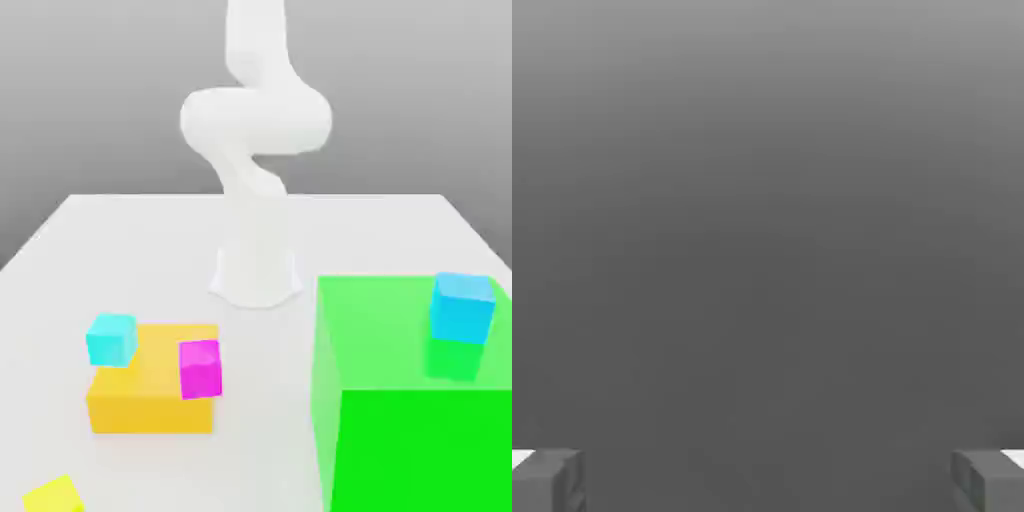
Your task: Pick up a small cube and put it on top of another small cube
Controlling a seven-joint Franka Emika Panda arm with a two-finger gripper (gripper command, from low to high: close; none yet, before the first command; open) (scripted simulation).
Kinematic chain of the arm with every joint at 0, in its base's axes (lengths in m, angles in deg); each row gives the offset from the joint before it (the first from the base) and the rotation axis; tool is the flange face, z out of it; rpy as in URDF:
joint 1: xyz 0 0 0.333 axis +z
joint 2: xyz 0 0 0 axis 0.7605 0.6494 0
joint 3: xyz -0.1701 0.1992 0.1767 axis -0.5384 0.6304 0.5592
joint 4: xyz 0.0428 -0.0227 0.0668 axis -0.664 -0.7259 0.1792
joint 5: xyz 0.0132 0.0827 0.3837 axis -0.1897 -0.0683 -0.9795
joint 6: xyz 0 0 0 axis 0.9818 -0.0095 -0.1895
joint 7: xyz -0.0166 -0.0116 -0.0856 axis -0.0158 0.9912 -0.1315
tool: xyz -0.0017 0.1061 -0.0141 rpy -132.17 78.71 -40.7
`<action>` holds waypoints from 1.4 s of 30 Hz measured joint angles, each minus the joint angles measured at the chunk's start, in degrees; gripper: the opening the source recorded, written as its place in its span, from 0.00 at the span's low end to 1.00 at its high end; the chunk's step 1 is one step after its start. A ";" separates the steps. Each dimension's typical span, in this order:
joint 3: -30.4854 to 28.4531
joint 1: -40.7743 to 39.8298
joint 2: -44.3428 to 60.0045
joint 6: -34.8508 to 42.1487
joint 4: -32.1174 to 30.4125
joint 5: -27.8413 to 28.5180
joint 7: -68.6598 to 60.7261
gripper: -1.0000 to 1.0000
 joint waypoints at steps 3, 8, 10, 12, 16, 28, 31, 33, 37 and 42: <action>-0.15 -1.99 6.55 -1.63 0.62 0.10 2.80 0.50; -0.77 -4.77 16.97 -4.19 1.61 0.38 7.35 0.50; -1.15 -5.76 21.12 -5.22 2.00 0.47 9.15 0.50; -1.59 -6.70 25.28 -6.24 2.40 0.52 10.90 0.50; -2.77 -8.33 33.58 -8.28 3.19 0.32 14.23 0.50; -5.63 -13.66 58.61 -14.37 5.57 -3.44 22.01 0.50; -5.87 -14.85 64.89 -16.57 6.35 -5.00 22.97 0.50; -5.38 -15.42 69.04 -19.43 7.17 -5.79 22.70 0.50; -4.84 -15.88 72.58 -22.10 7.92 -6.37 22.35 0.00; -4.88 -15.85 72.64 -22.17 7.93 -6.44 22.33 0.00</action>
